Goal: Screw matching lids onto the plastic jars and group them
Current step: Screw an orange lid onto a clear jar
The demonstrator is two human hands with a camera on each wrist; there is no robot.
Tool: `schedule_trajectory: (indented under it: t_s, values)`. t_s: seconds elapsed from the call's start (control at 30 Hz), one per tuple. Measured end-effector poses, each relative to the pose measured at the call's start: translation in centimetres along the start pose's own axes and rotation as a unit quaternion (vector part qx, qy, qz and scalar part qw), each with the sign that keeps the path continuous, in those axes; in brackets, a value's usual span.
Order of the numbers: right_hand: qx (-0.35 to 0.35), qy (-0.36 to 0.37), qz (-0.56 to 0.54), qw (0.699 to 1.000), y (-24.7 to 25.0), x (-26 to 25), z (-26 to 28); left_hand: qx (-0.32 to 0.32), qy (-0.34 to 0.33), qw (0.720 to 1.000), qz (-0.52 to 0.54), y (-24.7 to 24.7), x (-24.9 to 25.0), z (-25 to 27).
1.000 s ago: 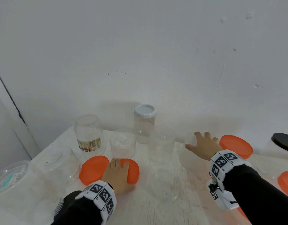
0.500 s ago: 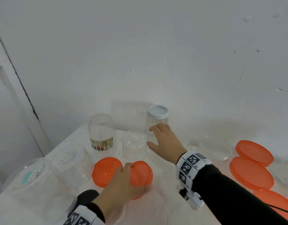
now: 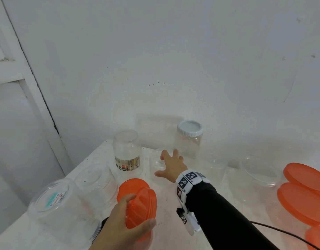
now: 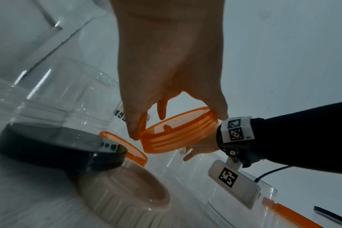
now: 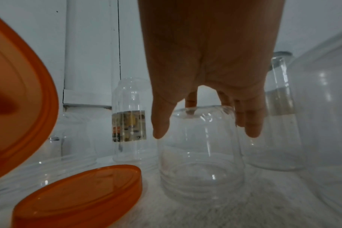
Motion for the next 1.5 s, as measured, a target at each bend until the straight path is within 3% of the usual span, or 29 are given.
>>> schedule_trajectory:
  t_s: [0.27, 0.53, 0.8, 0.9, 1.2, 1.5]
  values:
    - [0.043, 0.013, -0.016, 0.999, 2.1, 1.6, 2.8, 0.009, -0.025, 1.000, 0.008, -0.8, 0.8, 0.5]
    - [0.012, -0.020, -0.042, 0.999, 3.4, 5.4, 8.0, 0.025, -0.053, 0.998, 0.012, -2.5, 3.2, 1.4]
    - [0.001, -0.020, -0.171, 0.985, 4.0, 8.6, 15.4, 0.059, -0.099, 0.993, 0.015, -3.2, 5.2, 3.3]
    - [-0.016, -0.022, -0.222, 0.975, 3.5, 9.7, 18.6, 0.054, -0.102, 0.993, 0.015, -3.9, 5.6, 4.1]
    - [0.005, -0.042, -0.228, 0.973, 3.9, 13.3, 26.0, 0.014, -0.106, 0.994, 0.013, -6.9, 7.7, 6.6]
    - [0.057, -0.106, -0.248, 0.961, 5.1, 16.2, 29.0, -0.034, -0.135, 0.990, -0.037, -11.1, 9.9, 8.2]
Point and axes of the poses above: each hand's wrist, its own z-axis away from the middle knuckle, its own y-axis out of the back of the hand, x = y × z, the point moved 9 cm from there along -z, towards the middle knuckle, and after that the axes turned 6 degrees about x, right-handed, at the moved point
